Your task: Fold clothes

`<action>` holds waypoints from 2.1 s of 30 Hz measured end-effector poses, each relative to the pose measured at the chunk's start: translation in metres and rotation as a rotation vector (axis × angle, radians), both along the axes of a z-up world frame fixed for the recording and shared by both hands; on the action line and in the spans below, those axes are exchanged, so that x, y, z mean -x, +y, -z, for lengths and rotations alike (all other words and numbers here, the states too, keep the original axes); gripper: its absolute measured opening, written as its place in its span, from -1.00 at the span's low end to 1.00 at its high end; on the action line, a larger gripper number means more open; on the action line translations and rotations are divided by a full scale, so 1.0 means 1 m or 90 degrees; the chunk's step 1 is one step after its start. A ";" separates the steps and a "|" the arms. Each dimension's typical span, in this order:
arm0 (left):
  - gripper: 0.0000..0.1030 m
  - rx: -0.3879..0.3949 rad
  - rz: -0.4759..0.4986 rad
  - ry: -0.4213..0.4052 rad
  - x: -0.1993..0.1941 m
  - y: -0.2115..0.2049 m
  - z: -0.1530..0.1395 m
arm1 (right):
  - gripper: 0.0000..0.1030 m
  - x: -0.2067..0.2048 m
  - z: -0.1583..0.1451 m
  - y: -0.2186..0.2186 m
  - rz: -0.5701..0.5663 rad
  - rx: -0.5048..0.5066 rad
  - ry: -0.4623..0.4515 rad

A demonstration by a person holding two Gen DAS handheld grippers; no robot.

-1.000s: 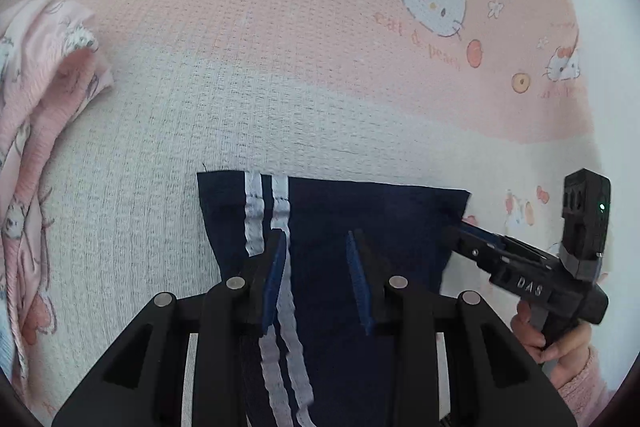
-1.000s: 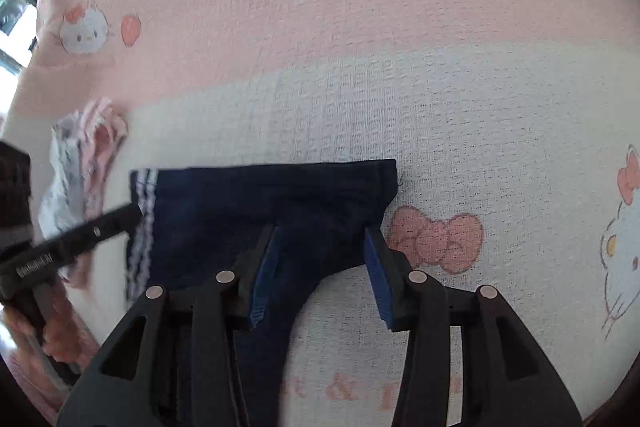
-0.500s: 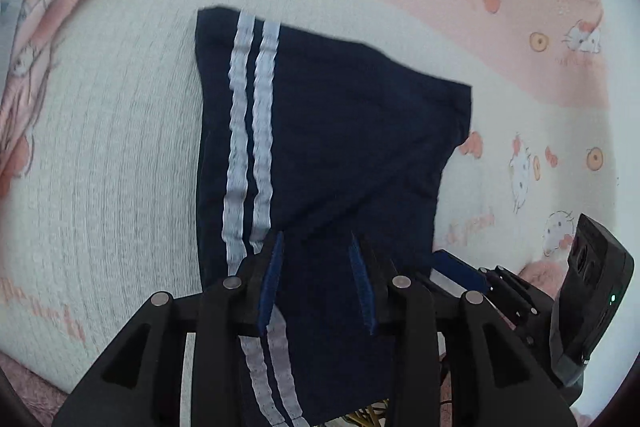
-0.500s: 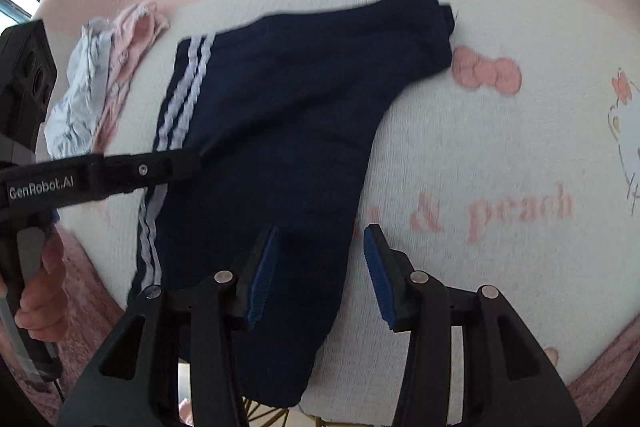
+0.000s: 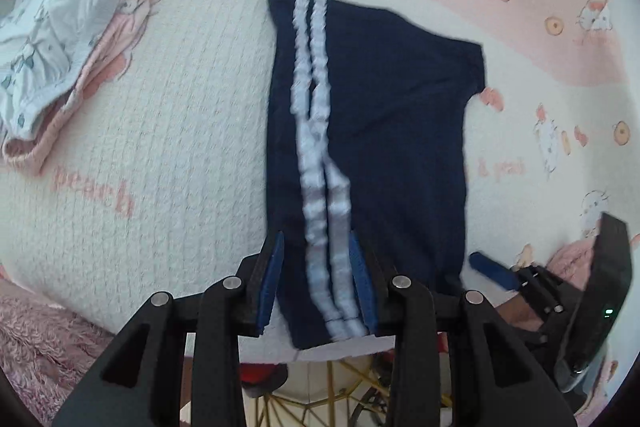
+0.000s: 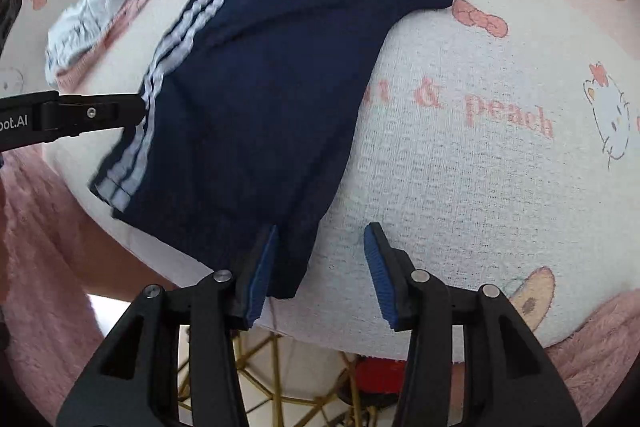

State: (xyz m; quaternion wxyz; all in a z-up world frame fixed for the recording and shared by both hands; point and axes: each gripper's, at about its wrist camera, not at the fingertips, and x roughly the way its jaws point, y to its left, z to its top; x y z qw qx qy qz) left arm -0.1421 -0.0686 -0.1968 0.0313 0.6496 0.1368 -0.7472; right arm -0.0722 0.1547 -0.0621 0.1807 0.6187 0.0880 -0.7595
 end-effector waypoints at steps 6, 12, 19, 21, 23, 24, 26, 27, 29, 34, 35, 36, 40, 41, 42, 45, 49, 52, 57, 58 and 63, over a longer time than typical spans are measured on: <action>-0.29 -0.054 -0.036 0.025 -0.028 -0.012 -0.010 | -0.08 -0.003 -0.015 0.019 0.070 0.102 -0.056; -0.29 -0.066 -0.048 0.031 -0.030 -0.018 -0.003 | -0.08 -0.005 -0.001 0.022 0.063 0.049 -0.033; -0.29 -0.075 -0.083 0.036 -0.029 -0.031 0.002 | -0.08 -0.006 -0.008 0.043 0.093 0.104 -0.051; -0.28 -0.124 -0.081 0.049 -0.031 -0.030 -0.004 | -0.07 -0.006 -0.008 0.053 0.114 0.159 -0.077; -0.27 -0.165 -0.088 0.045 -0.036 -0.029 -0.002 | -0.07 -0.004 -0.007 0.056 0.126 0.182 -0.086; -0.25 -0.178 -0.091 0.042 -0.039 -0.028 -0.001 | -0.07 -0.004 -0.007 0.055 0.126 0.177 -0.083; -0.24 -0.137 -0.076 0.029 -0.041 -0.024 0.002 | -0.07 -0.001 -0.006 0.045 0.117 0.145 -0.071; -0.23 -0.104 -0.066 0.023 -0.041 -0.014 0.001 | -0.07 0.001 -0.006 0.039 0.111 0.132 -0.067; -0.23 -0.066 -0.052 0.010 -0.039 -0.007 0.005 | -0.07 0.003 -0.004 0.034 0.098 0.111 -0.059; -0.17 -0.017 -0.027 0.001 -0.035 0.002 0.009 | -0.06 0.000 -0.006 0.026 0.071 0.076 -0.038; -0.17 -0.013 -0.025 0.002 -0.035 0.004 0.009 | -0.07 -0.001 -0.007 0.026 0.068 0.075 -0.036; -0.17 -0.009 -0.023 0.003 -0.034 0.005 0.009 | -0.15 -0.001 -0.008 0.026 0.067 0.080 -0.037; -0.18 0.008 -0.019 0.013 -0.034 0.009 0.007 | -0.25 0.001 -0.011 0.029 0.083 0.140 -0.075; -0.20 0.019 -0.018 0.021 -0.034 0.010 0.005 | -0.25 0.001 -0.011 0.029 0.086 0.148 -0.082; -0.30 0.035 -0.016 0.033 -0.035 0.012 0.000 | -0.25 0.000 -0.011 0.030 0.084 0.143 -0.082; -0.35 0.076 -0.012 0.065 -0.035 0.014 -0.012 | -0.25 0.001 -0.011 0.023 0.074 0.122 -0.073; -0.35 0.054 -0.027 0.081 -0.037 0.010 -0.018 | -0.23 0.000 -0.012 0.023 0.076 0.116 -0.065; -0.35 -0.046 -0.055 0.066 -0.041 0.002 -0.011 | -0.22 -0.001 -0.008 0.027 0.077 0.117 -0.063; -0.33 -0.040 -0.047 0.038 -0.046 0.017 0.000 | -0.33 -0.001 -0.004 0.026 0.075 0.125 -0.074; -0.30 -0.039 -0.046 0.027 -0.046 0.024 0.006 | -0.36 -0.001 -0.004 0.025 0.073 0.129 -0.077; -0.13 -0.047 -0.053 0.016 -0.039 0.036 0.017 | -0.37 0.000 0.000 0.015 0.056 0.119 -0.059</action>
